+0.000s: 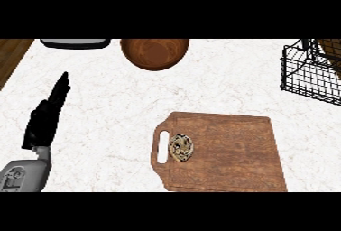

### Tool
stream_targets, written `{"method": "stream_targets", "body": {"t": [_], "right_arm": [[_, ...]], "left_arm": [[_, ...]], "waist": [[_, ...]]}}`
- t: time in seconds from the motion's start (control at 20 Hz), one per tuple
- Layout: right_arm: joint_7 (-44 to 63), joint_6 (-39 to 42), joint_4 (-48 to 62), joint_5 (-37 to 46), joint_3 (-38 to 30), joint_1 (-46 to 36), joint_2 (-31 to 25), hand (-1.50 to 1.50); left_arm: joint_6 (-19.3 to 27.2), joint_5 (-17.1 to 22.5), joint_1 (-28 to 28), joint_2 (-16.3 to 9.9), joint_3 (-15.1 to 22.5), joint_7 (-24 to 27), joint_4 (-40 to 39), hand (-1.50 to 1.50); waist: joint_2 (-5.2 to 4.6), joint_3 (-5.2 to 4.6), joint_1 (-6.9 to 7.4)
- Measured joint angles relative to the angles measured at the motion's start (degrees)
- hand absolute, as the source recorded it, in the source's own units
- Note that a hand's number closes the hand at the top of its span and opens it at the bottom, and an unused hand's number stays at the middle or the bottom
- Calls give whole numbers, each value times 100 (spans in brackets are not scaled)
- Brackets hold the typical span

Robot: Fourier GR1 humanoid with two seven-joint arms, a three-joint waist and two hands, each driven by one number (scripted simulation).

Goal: Pick the croissant from the cutting board and place it in the tiered basket

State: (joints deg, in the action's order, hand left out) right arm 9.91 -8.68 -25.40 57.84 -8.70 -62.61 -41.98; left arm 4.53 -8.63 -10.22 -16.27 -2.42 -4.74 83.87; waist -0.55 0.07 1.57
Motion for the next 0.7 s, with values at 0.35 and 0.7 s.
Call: {"method": "stream_targets", "body": {"t": [0.35, 0.7], "right_arm": [[-146, 133, 663, -567, -611, 39, 119, -150], [-582, -97, 896, -1090, -1162, 192, 23, -150]], "left_arm": [[48, -76, 28, 83, 15, 60, -14, 0], [48, -134, -17, 119, 8, -24, 17, 0]], "waist": [[-4, -14, 20], [-5, -7, 12]]}}
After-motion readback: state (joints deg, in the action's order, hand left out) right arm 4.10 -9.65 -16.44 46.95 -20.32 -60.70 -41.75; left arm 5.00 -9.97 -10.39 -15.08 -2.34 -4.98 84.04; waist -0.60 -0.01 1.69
